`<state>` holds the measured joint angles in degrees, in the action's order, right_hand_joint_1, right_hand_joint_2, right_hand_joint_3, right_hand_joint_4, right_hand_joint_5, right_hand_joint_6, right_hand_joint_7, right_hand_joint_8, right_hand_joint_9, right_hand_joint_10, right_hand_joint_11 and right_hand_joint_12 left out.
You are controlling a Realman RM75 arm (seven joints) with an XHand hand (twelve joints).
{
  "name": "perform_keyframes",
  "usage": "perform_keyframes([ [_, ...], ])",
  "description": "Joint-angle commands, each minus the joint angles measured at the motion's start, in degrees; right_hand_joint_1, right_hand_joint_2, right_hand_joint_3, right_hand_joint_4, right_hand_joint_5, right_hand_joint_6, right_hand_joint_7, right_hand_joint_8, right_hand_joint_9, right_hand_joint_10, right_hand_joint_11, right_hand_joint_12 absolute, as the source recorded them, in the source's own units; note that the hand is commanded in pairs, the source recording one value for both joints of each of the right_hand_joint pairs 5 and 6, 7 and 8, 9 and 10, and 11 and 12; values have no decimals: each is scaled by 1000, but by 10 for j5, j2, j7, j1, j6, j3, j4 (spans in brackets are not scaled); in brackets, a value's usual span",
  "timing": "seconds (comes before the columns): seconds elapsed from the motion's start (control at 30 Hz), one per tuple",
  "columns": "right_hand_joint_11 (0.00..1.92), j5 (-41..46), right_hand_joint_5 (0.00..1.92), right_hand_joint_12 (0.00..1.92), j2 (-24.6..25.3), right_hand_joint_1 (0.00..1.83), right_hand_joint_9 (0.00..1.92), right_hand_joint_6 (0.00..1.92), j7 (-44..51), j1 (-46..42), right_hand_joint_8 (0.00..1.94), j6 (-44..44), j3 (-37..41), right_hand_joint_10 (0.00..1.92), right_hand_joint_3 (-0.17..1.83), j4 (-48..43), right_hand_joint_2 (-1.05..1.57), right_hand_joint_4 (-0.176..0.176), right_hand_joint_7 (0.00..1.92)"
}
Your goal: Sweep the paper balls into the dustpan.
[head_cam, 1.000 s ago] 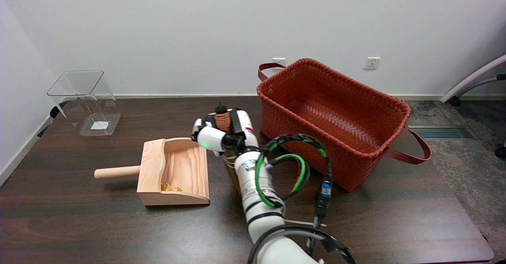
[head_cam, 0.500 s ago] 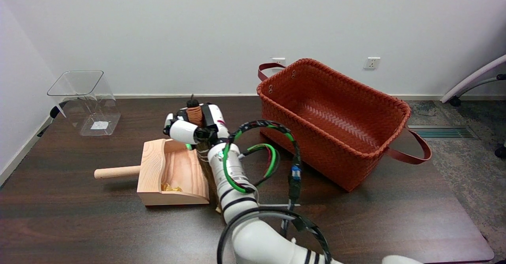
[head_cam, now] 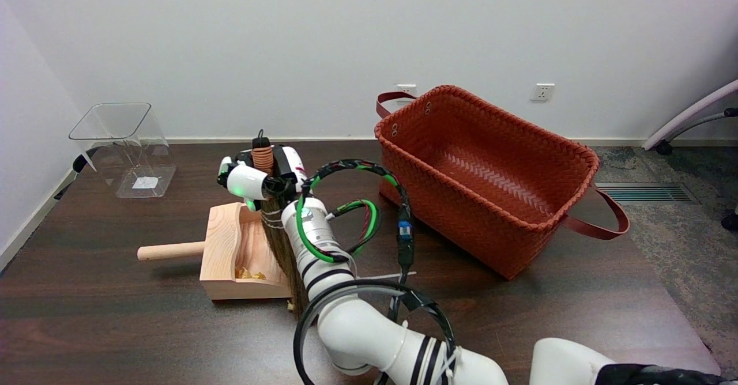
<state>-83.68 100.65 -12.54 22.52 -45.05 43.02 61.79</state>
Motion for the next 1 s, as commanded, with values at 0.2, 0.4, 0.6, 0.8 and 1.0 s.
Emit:
perform_keyframes([
  [0.2, 1920, -26, 1920, 1920, -12, 1046, 1920, 1920, -83, 68, 1920, 59, -11, 1920, 1169, -62, 829, 0, 1920],
  [0.4, 1920, -50, 1920, 1920, -34, 1043, 1920, 1920, -83, 76, 1920, 91, -11, 1920, 1180, -40, 820, 0, 1920],
  [0.6, 1920, -77, 1920, 1920, -53, 1043, 1920, 1920, -81, 77, 1920, 107, -11, 1920, 1197, -13, 807, 0, 1920],
  [0.8, 1920, -95, 1920, 1920, -75, 1047, 1920, 1920, -77, 75, 1920, 131, -11, 1920, 1197, 17, 804, 0, 1920],
  [1.0, 1920, -115, 1920, 1920, -96, 1062, 1920, 1920, -69, 59, 1920, 133, -4, 1920, 1181, 53, 826, 0, 1920],
])
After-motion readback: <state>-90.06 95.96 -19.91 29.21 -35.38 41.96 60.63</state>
